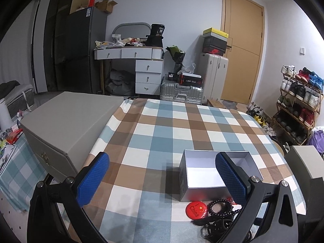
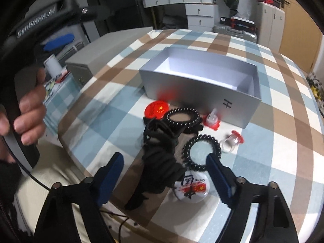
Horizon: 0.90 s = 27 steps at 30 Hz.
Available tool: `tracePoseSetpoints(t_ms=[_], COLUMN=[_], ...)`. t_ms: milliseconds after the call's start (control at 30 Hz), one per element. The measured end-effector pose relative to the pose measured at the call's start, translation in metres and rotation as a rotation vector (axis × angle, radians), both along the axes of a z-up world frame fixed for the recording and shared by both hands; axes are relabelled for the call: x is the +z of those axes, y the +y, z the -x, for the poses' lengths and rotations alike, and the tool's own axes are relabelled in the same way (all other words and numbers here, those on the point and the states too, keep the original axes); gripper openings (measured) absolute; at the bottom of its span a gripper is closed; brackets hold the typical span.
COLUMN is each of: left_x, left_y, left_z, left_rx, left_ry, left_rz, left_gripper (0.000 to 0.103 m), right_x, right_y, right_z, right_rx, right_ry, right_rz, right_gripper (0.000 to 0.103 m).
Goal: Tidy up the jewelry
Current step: 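Lower the right gripper onto the black coiled hair ties and grasp them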
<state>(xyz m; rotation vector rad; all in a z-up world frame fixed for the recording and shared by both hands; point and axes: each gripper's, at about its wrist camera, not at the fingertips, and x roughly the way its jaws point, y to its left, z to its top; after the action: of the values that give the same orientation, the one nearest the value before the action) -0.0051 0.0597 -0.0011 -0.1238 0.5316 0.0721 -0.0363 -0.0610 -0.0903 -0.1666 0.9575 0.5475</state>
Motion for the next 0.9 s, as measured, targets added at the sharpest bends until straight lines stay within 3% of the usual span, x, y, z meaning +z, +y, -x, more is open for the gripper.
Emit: tracePoseSetpoints(t_ms=[133, 233, 533, 733, 900], left_x=[-0.001, -0.003, -0.008, -0.014, -0.026], left_y=[0.000, 0.001, 0.003, 0.000, -0.010], left_z=[0.000, 0.000, -0.004, -0.009, -0.012], left_rx=[-0.005, -0.007, -0.014, -0.069, -0.169], left_ry=[0.002, 0.009, 0.046, 0.111, 0.188], left_rz=[-0.004, -0.004, 0.010, 0.046, 0.080], left_gripper=[0.102, 0.102, 0.102, 0.102, 0.102], right_x=[-0.005, -0.008, 0.003, 0.023, 0.044], right_y=[-0.001, -0.003, -0.008, -0.036, -0.062], right_z=[-0.002, -0.005, -0.003, -0.011, -0.016], right_rx=[-0.009, -0.016, -0.004, -0.099, -0.203], right_ry=[0.021, 0.056, 0.042, 0.006, -0.080], right_rz=[0.008, 0.000, -0.074, -0.196, -0.266], right_gripper=[0.065, 0.043, 0.041, 0.041, 0.041])
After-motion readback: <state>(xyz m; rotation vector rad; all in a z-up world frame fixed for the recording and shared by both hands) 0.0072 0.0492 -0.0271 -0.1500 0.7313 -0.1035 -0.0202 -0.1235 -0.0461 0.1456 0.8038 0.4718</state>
